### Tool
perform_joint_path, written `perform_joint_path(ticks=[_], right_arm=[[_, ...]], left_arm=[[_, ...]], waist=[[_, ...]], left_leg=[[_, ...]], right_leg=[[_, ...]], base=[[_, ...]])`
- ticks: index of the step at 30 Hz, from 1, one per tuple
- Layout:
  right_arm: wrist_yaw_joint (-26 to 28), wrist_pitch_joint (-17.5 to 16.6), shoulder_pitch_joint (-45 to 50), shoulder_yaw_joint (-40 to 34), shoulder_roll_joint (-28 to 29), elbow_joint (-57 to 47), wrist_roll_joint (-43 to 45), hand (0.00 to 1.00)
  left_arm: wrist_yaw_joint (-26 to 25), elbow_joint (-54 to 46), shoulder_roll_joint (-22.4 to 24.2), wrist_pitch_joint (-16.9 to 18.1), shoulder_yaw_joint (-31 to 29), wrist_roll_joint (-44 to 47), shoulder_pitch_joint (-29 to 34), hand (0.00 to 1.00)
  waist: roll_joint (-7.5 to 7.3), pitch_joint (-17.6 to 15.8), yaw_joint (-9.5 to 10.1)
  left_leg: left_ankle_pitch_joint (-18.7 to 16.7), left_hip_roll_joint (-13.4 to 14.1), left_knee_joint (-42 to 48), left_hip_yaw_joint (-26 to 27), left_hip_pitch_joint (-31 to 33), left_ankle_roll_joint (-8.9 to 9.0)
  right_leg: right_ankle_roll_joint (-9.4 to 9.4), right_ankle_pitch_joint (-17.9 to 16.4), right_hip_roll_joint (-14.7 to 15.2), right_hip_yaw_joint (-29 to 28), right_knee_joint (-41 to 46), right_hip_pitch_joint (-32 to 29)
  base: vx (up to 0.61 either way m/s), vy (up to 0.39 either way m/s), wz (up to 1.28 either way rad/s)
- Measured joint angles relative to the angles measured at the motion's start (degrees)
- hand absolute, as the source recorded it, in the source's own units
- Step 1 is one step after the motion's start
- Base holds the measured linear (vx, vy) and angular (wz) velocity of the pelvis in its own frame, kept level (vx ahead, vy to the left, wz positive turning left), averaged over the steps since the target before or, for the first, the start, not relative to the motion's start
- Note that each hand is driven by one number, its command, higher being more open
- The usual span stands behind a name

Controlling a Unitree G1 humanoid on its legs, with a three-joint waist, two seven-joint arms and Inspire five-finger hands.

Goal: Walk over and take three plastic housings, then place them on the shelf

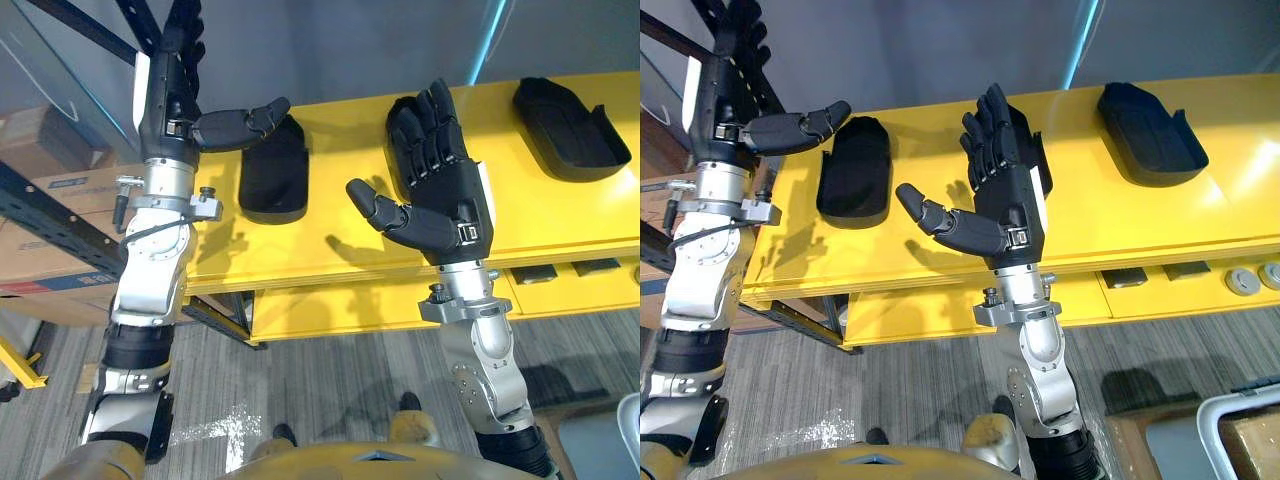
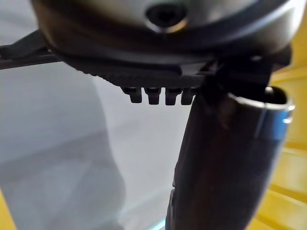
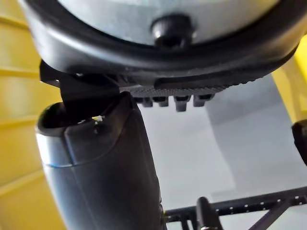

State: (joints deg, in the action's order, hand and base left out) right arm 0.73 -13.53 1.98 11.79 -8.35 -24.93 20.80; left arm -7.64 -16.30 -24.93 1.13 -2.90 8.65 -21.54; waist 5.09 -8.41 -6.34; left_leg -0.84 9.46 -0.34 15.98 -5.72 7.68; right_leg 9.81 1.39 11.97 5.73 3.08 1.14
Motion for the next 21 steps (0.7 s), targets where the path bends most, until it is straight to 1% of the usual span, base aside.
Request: perform_joint_path(ticks=[2, 3, 4, 5, 6, 7, 8, 10, 11, 13, 15, 16, 17, 18, 19, 21], right_arm=[[-0.1, 0.0, 0.14, 0.31, 0.77, 0.04, -0.05, 1.0], [-0.15, 0.0, 0.48, 0.23, 1.29, 0.04, -0.1, 1.0], [-0.21, -0.02, 1.34, 0.22, 1.56, 0.05, -0.11, 1.0], [-0.23, -0.02, 1.92, 0.22, 1.57, 0.07, -0.11, 1.0], [-0.32, -0.02, 2.82, 0.26, 1.58, 0.26, -0.13, 1.0], [-0.39, -0.02, 3.33, 0.3, 1.59, 0.34, -0.18, 1.0], [-0.85, -0.02, 4.48, 0.47, 1.67, 0.46, -0.25, 1.0], [-1.37, -0.01, 5.42, 0.39, 1.68, 0.53, -0.28, 1.0], [-1.44, 0.0, 6.41, 0.27, 1.73, 0.55, -0.32, 1.0], [-1.45, 0.01, 6.92, 0.07, 1.85, 0.57, -0.38, 1.0], [-1.43, 0.01, 6.99, -0.12, 1.9, 0.68, -0.44, 1.0], [-1.33, 0.01, 7.07, -0.08, 1.96, 0.68, -1.63, 1.0], [-1.24, 0.01, 7.17, -0.05, 2.0, 0.68, -2.5, 1.0], [-1.05, 0.14, 7.39, 0.14, 2.01, 0.69, -2.73, 1.0], [-1.06, 0.28, 7.75, 0.43, 2.15, 0.81, -4.92, 1.0], [-1.09, 0.28, 7.99, 0.82, 2.18, 1.84, -7.21, 1.0]], left_arm=[[0.53, -3.64, 0.37, 1.21, -0.5, 0.26, 3.31, 1.0], [0.85, -5.66, 1.25, 1.42, -0.58, 0.15, 6.02, 1.0], [1.21, -7.13, 3.06, 1.48, -0.56, -0.13, 9.25, 1.0], [1.56, -7.62, 4.03, 1.48, -0.58, -0.29, 11.05, 1.0], [1.76, -8.67, 5.65, 1.47, -0.59, -0.67, 14.97, 1.0], [1.78, -9.09, 6.45, 1.52, -0.59, -1.33, 16.93, 1.0], [1.65, -9.24, 8.36, 2.13, -0.7, -3.0, 21.2, 1.0], [1.23, -9.24, 10.01, 2.4, -0.81, -5.07, 25.09, 1.0], [0.5, -9.24, 11.44, 2.92, -0.84, -6.42, 28.16, 1.0], [-0.43, -9.24, 13.3, 4.12, -0.94, -7.64, 30.95, 1.0], [-0.95, -9.24, 15.07, 4.63, -0.92, -8.89, 32.45, 1.0], [-1.7, -9.25, 15.97, 6.3, -0.94, -8.76, 33.78, 1.0], [-1.95, -9.37, 16.38, 6.98, -0.93, -8.73, 34.2, 1.0], [-2.42, -10.22, 17.5, 8.53, -0.9, -8.13, 35.21, 1.0], [-3.06, -11.47, 18.85, 10.14, -0.5, -7.76, 36.08, 1.0], [-4.02, -13.56, 20.54, 12.31, 0.23, -7.1, 37.12, 1.0]], waist=[[0.03, 0.29, 0.64], [0.18, 0.39, 1.08], [0.55, 0.78, 1.29], [0.74, 1.09, 1.34], [0.95, 1.54, 1.47], [1.03, 1.93, 1.48], [0.96, 2.45, 1.58], [0.74, 2.58, 1.85], [0.41, 2.91, 2.07], [-0.08, 3.16, 2.58], [-0.35, 3.15, 3.23], [-0.41, 3.19, 3.25], [-0.42, 3.19, 3.28], [-0.51, 3.15, 3.28], [-0.65, 3.19, 3.48], [-0.89, 3.29, 3.94]], left_leg=[[0.24, 0.0, 0.0, -0.56, 0.16, -0.09], [0.47, 0.01, -0.02, -1.03, 0.31, -0.06], [0.57, 0.04, -0.11, -1.75, 0.53, -0.04], [0.62, 0.04, -0.23, -1.92, 0.61, 0.02], [0.78, 0.04, -0.5, -2.09, 0.69, 0.16], [0.93, 0.04, -0.71, -2.21, 0.93, 0.21], [1.19, 0.04, -0.99, -2.61, 1.5, 0.21], [1.26, 0.04, -1.02, -2.75, 1.81, 0.31], [1.34, 0.04, -1.02, -3.06, 2.41, 0.41], [1.77, 0.03, -1.03, -3.12, 3.28, 0.39], [1.97, 0.01, -1.27, -3.17, 3.39, 0.35], [2.11, 0.01, -1.57, -3.24, 3.32, 0.38], [2.21, 0.01, -1.81, -3.32, 3.31, 0.41], [2.28, 0.01, -2.01, -3.52, 3.35, 0.44], [2.28, 0.01, -2.03, -3.57, 3.36, 0.44], [2.28, 0.01, -2.05, -3.75, 3.36, 0.44]], right_leg=[[-0.07, -0.13, 0.0, 0.52, -0.59, 0.46], [-0.13, -0.18, -0.01, 1.0, -1.21, 0.96], [-0.13, -0.19, -0.02, 1.71, -1.35, 1.21], [-0.19, -0.24, -0.02, 1.94, -1.38, 1.28], [-0.49, -0.44, -0.03, 2.23, -1.64, 1.37], [-0.42, -0.37, -0.08, 2.41, -1.97, 1.36], [-0.09, -0.13, -0.12, 2.83, -2.34, 1.12], [-0.02, -0.03, -0.13, 2.89, -2.35, 0.91], [-0.08, 0.06, -0.13, 3.17, -2.35, 0.52], [-0.05, 0.29, -0.14, 3.17, -2.37, -0.28], [0.22, 0.58, -0.16, 3.23, -2.49, -0.4], [0.21, 0.59, -0.19, 3.3, -2.49, -0.39], [0.22, 0.59, -0.21, 3.35, -2.49, -0.4], [0.21, 0.59, -0.24, 3.48, -2.49, -0.42], [0.17, 0.57, -0.24, 3.5, -2.49, -0.41], [0.09, 0.52, -0.27, 3.56, -2.53, -0.4]], base=[[-0.07, -0.032, 0.15], [-0.09, -0.036, 0.18], [-0.09, -0.033, 0.22], [-0.08, -0.021, 0.2], [-0.05, -0.007, 0.12], [-0.06, -0.01, 0.16], [-0.04, -0.009, 0.12], [-0.03, -0.006, 0.09], [-0.02, -0.001, 0.07], [-0.01, -0.001, 0.03], [0.01, -0.003, 0.02], [0.02, -0.005, 0.04], [0.04, -0.005, 0.06], [0.04, -0.004, 0.05], [0.04, -0.003, 0.04], [0.0, 0.0, 0.0]])
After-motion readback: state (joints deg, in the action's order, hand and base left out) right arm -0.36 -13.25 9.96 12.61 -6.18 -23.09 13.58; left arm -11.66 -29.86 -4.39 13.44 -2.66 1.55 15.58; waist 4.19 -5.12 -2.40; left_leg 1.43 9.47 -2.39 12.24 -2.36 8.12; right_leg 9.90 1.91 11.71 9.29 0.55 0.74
